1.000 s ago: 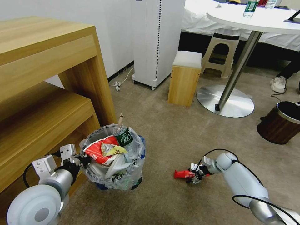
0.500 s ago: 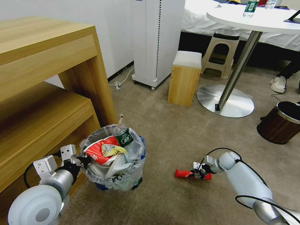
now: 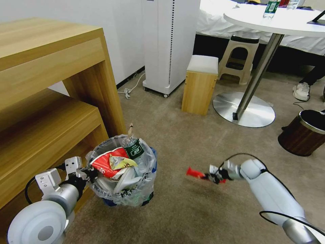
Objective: Pick up the trash bin and place the garbage on the floor into it.
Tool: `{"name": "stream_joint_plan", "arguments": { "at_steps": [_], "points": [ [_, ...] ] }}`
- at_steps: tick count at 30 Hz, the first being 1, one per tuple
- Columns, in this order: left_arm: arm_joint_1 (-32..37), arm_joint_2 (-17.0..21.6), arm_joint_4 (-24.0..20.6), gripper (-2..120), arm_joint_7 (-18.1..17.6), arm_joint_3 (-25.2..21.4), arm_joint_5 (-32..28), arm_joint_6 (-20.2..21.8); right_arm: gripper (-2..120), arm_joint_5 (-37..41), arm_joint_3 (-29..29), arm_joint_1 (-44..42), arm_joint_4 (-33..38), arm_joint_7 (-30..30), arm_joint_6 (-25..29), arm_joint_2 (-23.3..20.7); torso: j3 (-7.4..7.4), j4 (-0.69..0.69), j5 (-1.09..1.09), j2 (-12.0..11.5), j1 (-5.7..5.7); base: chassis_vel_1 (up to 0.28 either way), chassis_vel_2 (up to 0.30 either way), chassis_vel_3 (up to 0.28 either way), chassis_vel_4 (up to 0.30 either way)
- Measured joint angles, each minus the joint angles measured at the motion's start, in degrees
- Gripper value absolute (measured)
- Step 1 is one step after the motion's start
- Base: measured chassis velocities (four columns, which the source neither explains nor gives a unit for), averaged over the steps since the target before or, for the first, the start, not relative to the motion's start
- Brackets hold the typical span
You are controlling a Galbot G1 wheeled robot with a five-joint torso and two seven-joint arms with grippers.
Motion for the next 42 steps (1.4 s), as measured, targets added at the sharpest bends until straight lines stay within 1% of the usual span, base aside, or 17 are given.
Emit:
{"name": "stream_joint_plan", "arguments": {
  "at_steps": [1, 2, 3, 6, 8, 10, 15, 16, 17, 18, 22, 27, 29, 32, 36, 39, 42],
  "points": [
    [0.1, 0.0, 0.0, 1, -0.1, 0.1, 0.0, 0.0, 0, 4.3, -0.7, 0.7, 2.7, 0.3, -0.5, -0.2, 0.00, 0.00, 0.01, 0.0, 0.00, 0.000, 0.000, 0.000, 0.000],
    [0.1, 0.0, 0.0, 1, -0.1, 0.1, 0.0, 0.0, 0, 4.3, -0.7, 0.7, 2.7, 0.3, -0.5, -0.2, 0.00, 0.00, 0.01, 0.0, 0.00, 0.000, 0.000, 0.000, 0.000],
    [0.2, 0.2, -0.1, 1, -0.4, 0.1, -0.3, 0.0, 0, 9.6, -1.6, 1.8, 4.3, 0.5, -0.6, -0.2, 0.00, 0.00, 0.00, 0.0, 0.00, 0.000, 0.000, 0.000, 0.000],
    [0.4, 0.3, -0.2, 1, -0.6, 0.1, -0.9, 0.1, 0, 13.9, -2.2, 2.5, 4.8, 0.5, -0.5, 0.0, 0.00, 0.00, 0.00, 0.0, 0.00, 0.000, 0.000, 0.000, 0.000],
    [0.7, 0.5, -0.2, 1, -1.3, 0.0, -2.4, 0.6, 0, 23.8, -2.9, 3.8, 6.1, -1.2, 0.2, 0.6, 0.00, 0.00, 0.02, 0.0, 0.00, 0.000, 0.000, 0.000, 0.000],
    [0.7, 0.6, -0.1, 1, -1.7, -0.1, -2.9, 0.7, 0, 28.1, -3.2, 4.3, 7.1, -2.9, 1.3, 0.9, 0.00, 0.00, 0.01, 0.0, 0.00, 0.000, 0.000, 0.000, 0.000],
    [0.7, 0.6, 0.1, 1, -2.6, 0.2, -4.1, 1.0, 0, 33.5, -3.9, 4.7, 8.8, -4.8, 3.0, 1.2, 0.00, 0.00, 0.01, 0.0, 0.00, 0.000, 0.000, 0.000, 0.000],
    [0.4, 0.6, 0.1, 1, -3.4, 0.8, -5.3, 1.3, 0, 39.9, -4.8, 4.8, 10.8, -6.3, 3.4, 1.5, 0.01, 0.00, 0.01, 0.0, 0.00, 0.000, 0.000, 0.000, 0.000],
    [0.4, 0.6, 0.1, 1, -3.4, 0.8, -5.3, 1.3, 0, 39.9, -4.8, 4.8, 10.8, -6.3, 3.4, 1.5, 0.01, 0.00, 0.01, 0.0, 0.00, 0.000, 0.000, 0.000, 0.000],
    [0.1, 0.6, 0.4, 1, -3.9, 1.1, -5.7, 1.5, 0, 43.8, -5.1, 4.9, 12.4, -7.5, 3.1, 1.8, 0.00, 0.00, 0.01, 0.0, 0.00, 0.000, 0.000, 0.000, 0.000],
    [-0.4, 0.8, 1.3, 1, -4.3, 1.5, -5.7, 1.6, 0, 47.1, -5.1, 5.9, 14.9, -11.4, 2.2, 1.9, 0.01, 0.00, 0.02, 0.0, 0.00, 0.000, 0.000, 0.000, 0.000],
    [-0.4, 0.9, 1.9, 1, -4.3, 1.9, -5.1, 1.7, 0, 49.1, -5.3, 6.6, 16.2, -13.0, 1.2, 1.4, 0.00, 0.00, 0.01, 0.0, 0.00, 0.000, 0.000, 0.000, 0.000],
    [-0.4, 1.0, 2.5, 1, -4.2, 3.1, -4.1, 1.7, 0, 53.9, -6.5, 7.7, 17.8, -13.9, -1.2, 1.2, 0.00, -0.01, 0.01, 0.0, 0.00, 0.000, 0.000, 0.000, 0.000],
    [-0.4, 0.9, 2.6, 1, -4.2, 3.7, -3.9, 1.7, 0, 55.9, -7.6, 8.2, 18.2, -13.9, -2.0, 1.5, 0.00, -0.01, 0.01, 0.0, 0.00, 0.000, 0.000, 0.000, 0.000],
    [-0.5, 0.6, 2.3, 1, -3.7, 5.2, -3.5, 1.8, 0, 58.1, -11.1, 9.6, 17.8, -13.5, -2.3, 3.1, 0.00, -0.01, 0.01, 0.0, 0.00, 0.000, 0.000, 0.000, 0.000],
    [-0.7, 0.4, 1.7, 1, -3.0, 6.0, -2.6, 1.8, 0, 59.9, -15.5, 11.2, 15.7, -13.2, -2.3, 6.4, 0.01, 0.00, 0.02, 0.0, 0.00, 0.000, 0.000, 0.000, 0.000],
    [-0.7, 0.3, 1.6, 1, -3.0, 6.1, -2.6, 1.8, 0, 60.7, -17.1, 11.8, 14.7, -13.2, -2.3, 8.0, 0.00, 0.01, 0.01, 0.0, 0.00, 0.000, 0.000, 0.000, 0.000]
  ]
}}
